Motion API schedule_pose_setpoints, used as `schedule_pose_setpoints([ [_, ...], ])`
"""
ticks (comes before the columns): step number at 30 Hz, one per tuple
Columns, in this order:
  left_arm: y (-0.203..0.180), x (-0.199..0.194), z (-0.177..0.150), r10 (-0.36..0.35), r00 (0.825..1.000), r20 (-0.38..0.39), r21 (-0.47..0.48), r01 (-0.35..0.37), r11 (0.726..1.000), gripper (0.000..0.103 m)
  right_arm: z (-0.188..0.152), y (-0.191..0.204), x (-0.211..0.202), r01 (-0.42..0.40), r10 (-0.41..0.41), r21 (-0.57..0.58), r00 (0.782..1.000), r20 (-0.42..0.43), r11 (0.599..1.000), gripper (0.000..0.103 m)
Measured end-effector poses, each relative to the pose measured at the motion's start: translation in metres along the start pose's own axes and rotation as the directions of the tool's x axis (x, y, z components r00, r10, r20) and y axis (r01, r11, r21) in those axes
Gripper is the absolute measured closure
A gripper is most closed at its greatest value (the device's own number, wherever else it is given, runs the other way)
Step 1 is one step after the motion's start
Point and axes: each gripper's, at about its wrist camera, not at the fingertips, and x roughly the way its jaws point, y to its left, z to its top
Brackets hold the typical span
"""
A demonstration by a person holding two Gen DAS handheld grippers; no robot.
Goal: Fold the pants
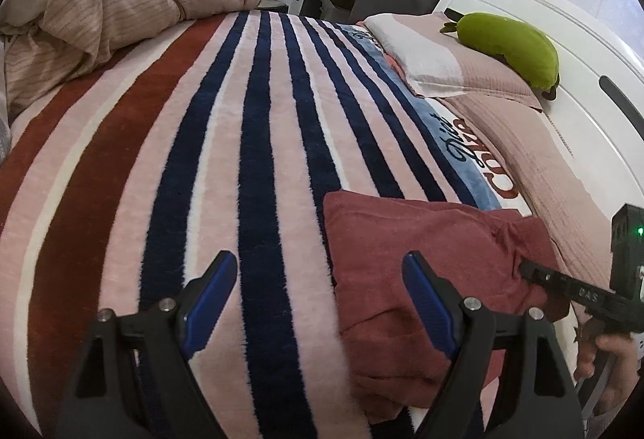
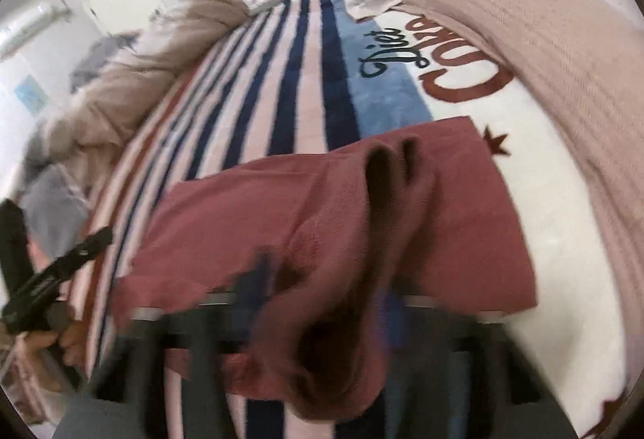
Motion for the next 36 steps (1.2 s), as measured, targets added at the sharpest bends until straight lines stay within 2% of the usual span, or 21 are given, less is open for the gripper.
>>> schedule_pose_setpoints([
  [5, -0.003, 0.003, -0.002, -0.001, 1.0, -0.012, 0.014, 0.001, 1.0, 0.022, 0.013, -0.009, -0.014, 0.004, -0.004, 0.001, 0.999, 0.047, 1.0, 0.098],
  [10, -0.012, 0.007, -0.004, -0.007, 1.0, -0.026, 0.046, 0.009, 0.999, 0.022, 0.031, -0.021, -0.032, 0.095, -0.092, -0.03, 0.991, 0.094, 0.995, 0.098],
  [17, -0.021, 0.017, -0.008, -0.034, 0.998, -0.055, 0.053, 0.037, 0.998, 0.022, 0.028, -0.033, -0.017, 0.169, -0.166, -0.06, 0.985, 0.05, 0.984, 0.096],
  [20, -0.026, 0.02, -0.009, -0.067, 0.995, -0.07, 0.054, 0.071, 0.996, 0.022, 0.025, -0.044, -0.011, 0.155, -0.153, -0.033, 0.987, 0.048, 0.987, 0.089],
  [23, -0.032, 0.024, -0.01, -0.098, 0.992, -0.083, 0.047, 0.102, 0.994, 0.022, 0.025, -0.049, -0.009, 0.195, -0.192, -0.064, 0.98, 0.055, 0.979, 0.068],
  [24, -0.033, 0.027, -0.011, -0.105, 0.99, -0.089, 0.038, 0.109, 0.993, 0.023, 0.025, -0.05, -0.009, 0.212, -0.207, -0.078, 0.976, 0.061, 0.974, 0.059],
  [25, -0.035, 0.029, -0.011, -0.11, 0.989, -0.095, 0.032, 0.113, 0.993, 0.024, 0.023, -0.052, -0.011, 0.223, -0.218, -0.091, 0.974, 0.065, 0.971, 0.055],
  [27, -0.04, 0.034, -0.013, -0.129, 0.985, -0.114, 0.022, 0.132, 0.991, 0.031, 0.022, -0.058, -0.012, 0.201, -0.197, -0.092, 0.979, 0.052, 0.975, 0.05],
  [31, -0.052, 0.041, -0.017, -0.141, 0.981, -0.136, 0.032, 0.147, 0.989, 0.042, 0.021, -0.079, -0.006, 0.061, -0.062, -0.019, 0.998, -0.021, 0.998, 0.05],
  [36, -0.058, 0.048, -0.021, -0.143, 0.977, -0.158, 0.028, 0.15, 0.988, 0.056, 0.019, -0.087, 0.003, -0.04, 0.039, -0.014, 0.997, -0.061, 0.999, 0.051],
])
